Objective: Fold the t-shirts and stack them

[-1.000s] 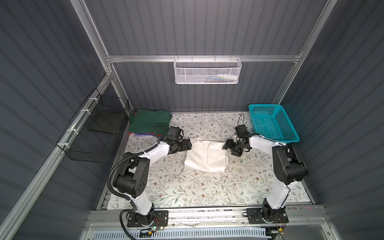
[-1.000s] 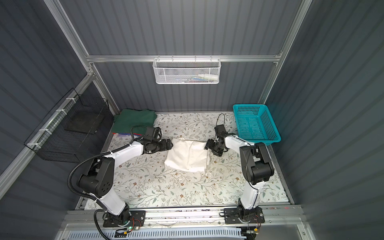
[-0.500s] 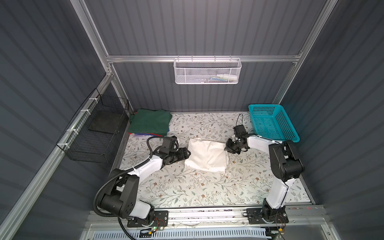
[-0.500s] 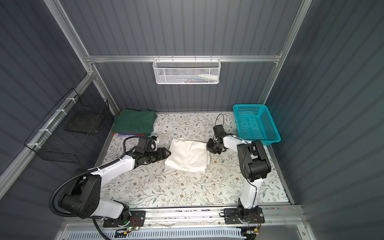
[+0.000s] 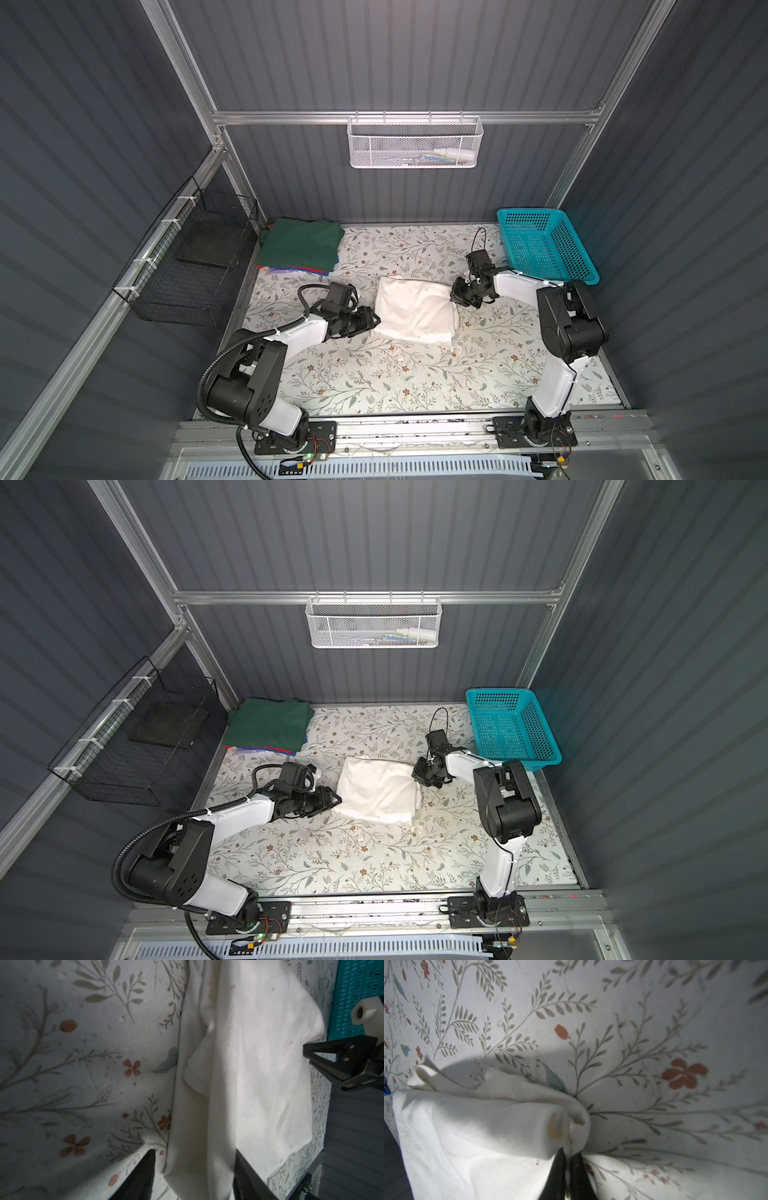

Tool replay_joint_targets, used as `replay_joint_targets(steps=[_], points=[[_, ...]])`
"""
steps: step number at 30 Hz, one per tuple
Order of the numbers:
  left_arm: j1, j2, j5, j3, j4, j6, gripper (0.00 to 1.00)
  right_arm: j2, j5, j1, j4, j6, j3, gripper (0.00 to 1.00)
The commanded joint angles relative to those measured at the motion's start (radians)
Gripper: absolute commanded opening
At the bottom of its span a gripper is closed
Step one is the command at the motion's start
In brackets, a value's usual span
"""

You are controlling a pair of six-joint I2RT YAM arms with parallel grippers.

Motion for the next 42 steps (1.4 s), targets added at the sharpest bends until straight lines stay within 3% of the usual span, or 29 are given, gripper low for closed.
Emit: replay_joint_targets(steps=[1,9,15,18,23,33,42], points=[[-0.004,0.037,-0.052,0.028,-0.125,0.07,0.59,0.023,0.031,0.0,-0.024,0.0,0.024,0.05],[-0.004,0.085,-0.061,0.075,-0.11,0.056,0.62,0.017,0.004,0.001,-0.005,0.012,0.017,0.06],[-0.004,0.033,-0.109,0.128,-0.071,0.051,0.77,0.012,-0.004,0.001,-0.013,0.008,0.008,0.06],[-0.004,0.062,-0.114,0.185,-0.076,0.073,0.86,0.001,-0.004,0.001,-0.012,0.01,0.002,0.07],[-0.004,0.156,-0.131,0.233,-0.049,0.118,0.91,-0.007,-0.011,0.001,0.002,0.014,-0.007,0.08],[-0.005,0.308,-0.09,0.296,0.017,0.112,0.9,-0.005,-0.024,0.002,0.015,0.019,-0.016,0.08],[-0.037,0.375,-0.068,0.316,0.038,0.094,0.8,0.009,-0.032,0.002,0.024,0.03,-0.016,0.08]])
